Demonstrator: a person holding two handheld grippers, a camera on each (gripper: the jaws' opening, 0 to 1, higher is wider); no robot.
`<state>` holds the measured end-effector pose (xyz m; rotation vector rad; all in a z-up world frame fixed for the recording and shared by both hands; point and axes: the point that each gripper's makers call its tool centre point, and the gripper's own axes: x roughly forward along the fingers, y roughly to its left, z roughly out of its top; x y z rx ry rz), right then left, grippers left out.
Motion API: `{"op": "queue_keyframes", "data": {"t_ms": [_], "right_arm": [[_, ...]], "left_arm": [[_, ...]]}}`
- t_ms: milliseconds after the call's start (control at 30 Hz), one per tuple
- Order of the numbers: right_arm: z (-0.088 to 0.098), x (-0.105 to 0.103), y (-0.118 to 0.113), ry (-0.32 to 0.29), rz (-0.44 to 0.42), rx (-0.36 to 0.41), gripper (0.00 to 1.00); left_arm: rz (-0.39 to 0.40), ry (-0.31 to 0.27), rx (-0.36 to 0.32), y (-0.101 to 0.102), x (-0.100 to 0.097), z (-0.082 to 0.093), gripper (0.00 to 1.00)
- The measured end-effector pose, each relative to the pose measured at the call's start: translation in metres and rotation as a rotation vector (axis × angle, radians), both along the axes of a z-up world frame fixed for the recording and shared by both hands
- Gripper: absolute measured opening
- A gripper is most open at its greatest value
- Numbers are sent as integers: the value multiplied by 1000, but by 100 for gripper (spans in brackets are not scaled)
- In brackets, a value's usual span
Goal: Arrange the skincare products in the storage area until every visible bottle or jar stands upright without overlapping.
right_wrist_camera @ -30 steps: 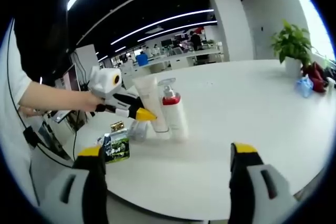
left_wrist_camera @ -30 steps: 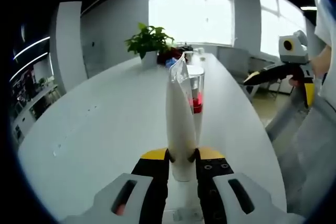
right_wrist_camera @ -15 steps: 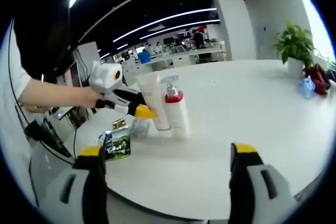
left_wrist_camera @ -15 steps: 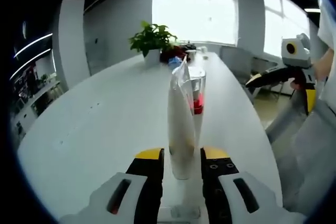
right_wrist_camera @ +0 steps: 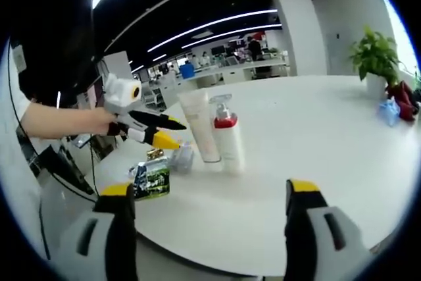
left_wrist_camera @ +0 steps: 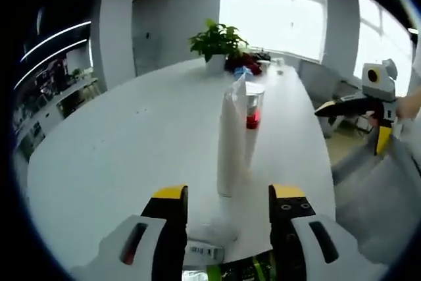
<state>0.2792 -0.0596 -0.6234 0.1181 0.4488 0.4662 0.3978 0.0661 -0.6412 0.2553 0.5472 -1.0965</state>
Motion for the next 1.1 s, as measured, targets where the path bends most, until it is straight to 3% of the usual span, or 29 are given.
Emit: {"op": "queue_keyframes", "data": {"t_ms": [133,233,400,767,1100], "right_arm": [[-1,-2,4,7,22,0,95],[-1,-3,6,8,35,-5,94],[-1,-5,10,8,63,0,95],[0,-6,13,8,80,15,94],[-1,-7,15,12,94,23,94]], "left_arm": [[87,21,-45,15,-10,8,54],[136,63,-48,26,-22,5,55],[210,64,-69,38,-41,2,66],[369,96,-131,64,-75,5,75],[455,78,-173,80,-97,19,88]]}}
